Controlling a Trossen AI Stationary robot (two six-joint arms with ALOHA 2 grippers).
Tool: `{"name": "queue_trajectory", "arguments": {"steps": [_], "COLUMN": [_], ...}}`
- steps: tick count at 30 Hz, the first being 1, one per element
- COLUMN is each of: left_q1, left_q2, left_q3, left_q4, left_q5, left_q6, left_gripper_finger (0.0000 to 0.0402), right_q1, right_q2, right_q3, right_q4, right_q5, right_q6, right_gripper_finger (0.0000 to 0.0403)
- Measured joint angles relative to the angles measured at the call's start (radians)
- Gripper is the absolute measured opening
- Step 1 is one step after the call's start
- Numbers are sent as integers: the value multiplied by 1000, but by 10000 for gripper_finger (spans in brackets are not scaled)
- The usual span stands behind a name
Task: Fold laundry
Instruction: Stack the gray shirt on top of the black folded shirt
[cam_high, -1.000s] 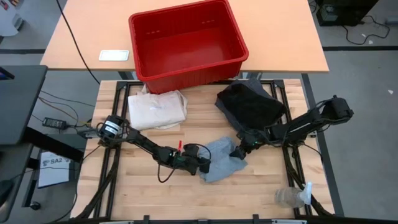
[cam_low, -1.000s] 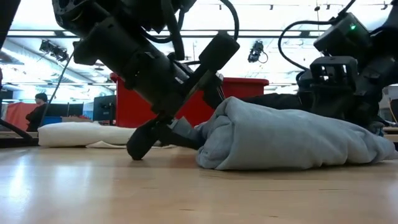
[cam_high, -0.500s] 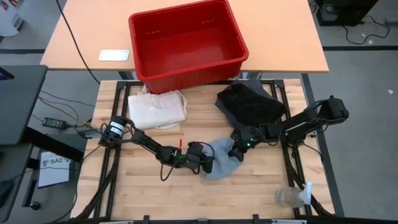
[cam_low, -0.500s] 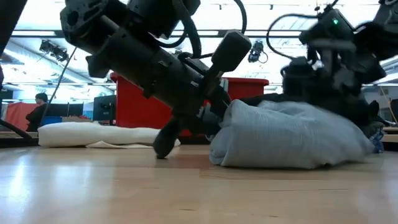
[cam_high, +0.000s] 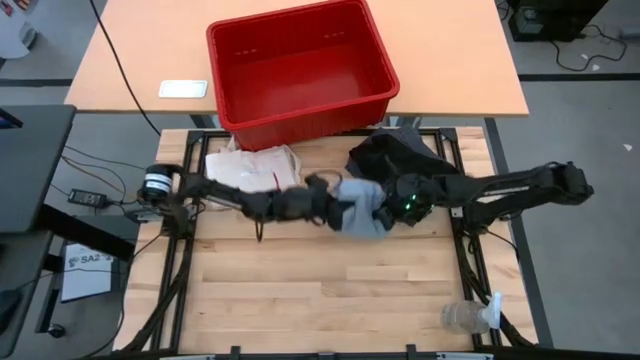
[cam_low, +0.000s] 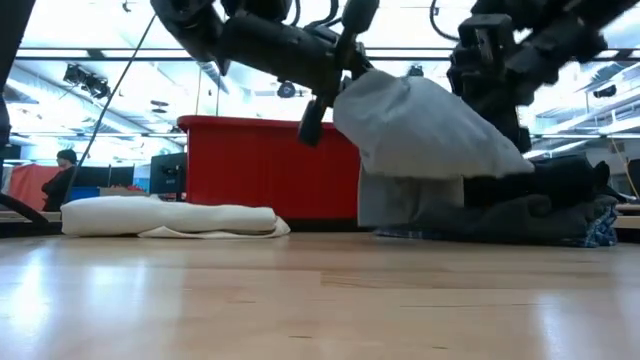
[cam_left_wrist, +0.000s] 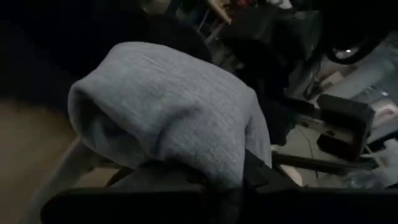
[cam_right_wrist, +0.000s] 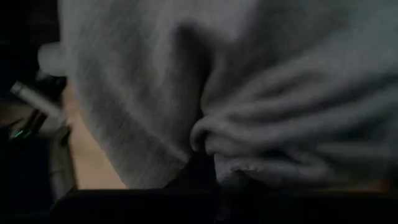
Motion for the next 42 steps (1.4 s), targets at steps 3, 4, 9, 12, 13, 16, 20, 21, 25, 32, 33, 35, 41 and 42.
{"name": "queue_trajectory", "arguments": {"steps": [3, 4, 9, 12, 13, 16, 20, 21, 25, 32, 33, 35, 41, 42], "left_q1": [96, 130, 266, 312, 326, 353, 371, 379, 402, 452, 457, 465, 495, 502], "left_q2": [-23, -23, 4, 39, 52, 119, 218, 241, 348, 535, 558, 599, 641, 641], "left_q3": [10, 22, 158, 290, 334, 483, 660, 697, 838, 1055, 1081, 1128, 1152, 1152], "left_q4": [-13, -16, -67, -159, -205, -296, -376, -401, -446, -475, -489, -515, -684, -710], "left_q5": [113, 159, 379, 470, 499, 571, 645, 662, 728, 797, 820, 842, 847, 829], "left_q6": [38, 45, 133, 224, 251, 322, 382, 394, 404, 395, 392, 391, 400, 404], "left_gripper_finger": [26, 26, 26, 26, 26, 26, 26, 26, 26, 26, 26, 26, 35, 43], "right_q1": [-61, -85, -188, -211, -213, -211, -190, -183, -157, -125, -123, -122, -161, -166], "right_q2": [-59, -76, -128, -145, -151, -173, -201, -209, -238, -253, -251, -240, -184, -179], "right_q3": [89, 121, 252, 302, 314, 342, 370, 373, 374, 374, 374, 373, 245, 215], "right_q4": [-181, -238, -452, -530, -550, -612, -737, -768, -875, -971, -978, -977, -947, -939], "right_q5": [69, 90, 128, 156, 172, 233, 341, 364, 437, 547, 560, 573, 521, 514], "right_q6": [-30, -38, -44, -13, 2, 63, 166, 194, 308, 462, 482, 499, 525, 530], "right_gripper_finger": [21, 21, 21, 21, 21, 21, 21, 21, 21, 21, 21, 21, 20, 20]}}
